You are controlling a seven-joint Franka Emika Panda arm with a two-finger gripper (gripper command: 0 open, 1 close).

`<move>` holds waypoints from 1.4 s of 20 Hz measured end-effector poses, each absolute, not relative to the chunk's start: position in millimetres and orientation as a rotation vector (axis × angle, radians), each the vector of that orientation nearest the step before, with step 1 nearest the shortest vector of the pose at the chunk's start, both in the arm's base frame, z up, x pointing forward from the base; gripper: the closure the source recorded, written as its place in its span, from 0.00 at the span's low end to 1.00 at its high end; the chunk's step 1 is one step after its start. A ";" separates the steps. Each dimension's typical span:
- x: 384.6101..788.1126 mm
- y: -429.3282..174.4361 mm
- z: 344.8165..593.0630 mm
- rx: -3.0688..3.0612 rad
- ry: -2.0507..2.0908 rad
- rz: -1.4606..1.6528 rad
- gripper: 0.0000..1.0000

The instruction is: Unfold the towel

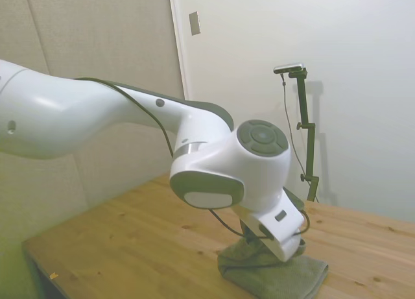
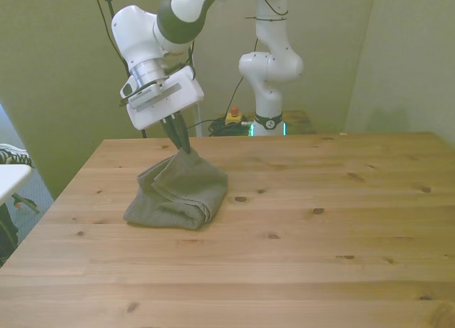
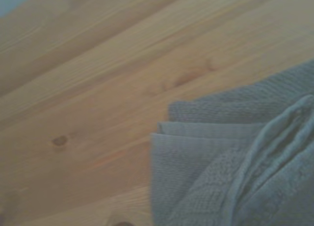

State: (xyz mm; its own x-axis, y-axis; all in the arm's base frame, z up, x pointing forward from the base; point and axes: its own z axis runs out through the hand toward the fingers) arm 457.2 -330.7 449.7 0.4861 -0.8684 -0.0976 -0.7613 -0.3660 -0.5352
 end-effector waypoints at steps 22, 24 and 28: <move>494.7 -120.0 445.7 -2.474 1.109 -0.321 0.00; 493.6 -116.5 441.5 -2.486 1.106 -0.309 0.00; 492.9 -114.4 439.1 -2.490 1.102 -0.301 0.00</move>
State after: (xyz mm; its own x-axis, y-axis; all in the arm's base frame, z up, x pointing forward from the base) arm 492.9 -114.4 439.1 0.6659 -0.7452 0.0345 -0.6593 -0.6096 -0.4401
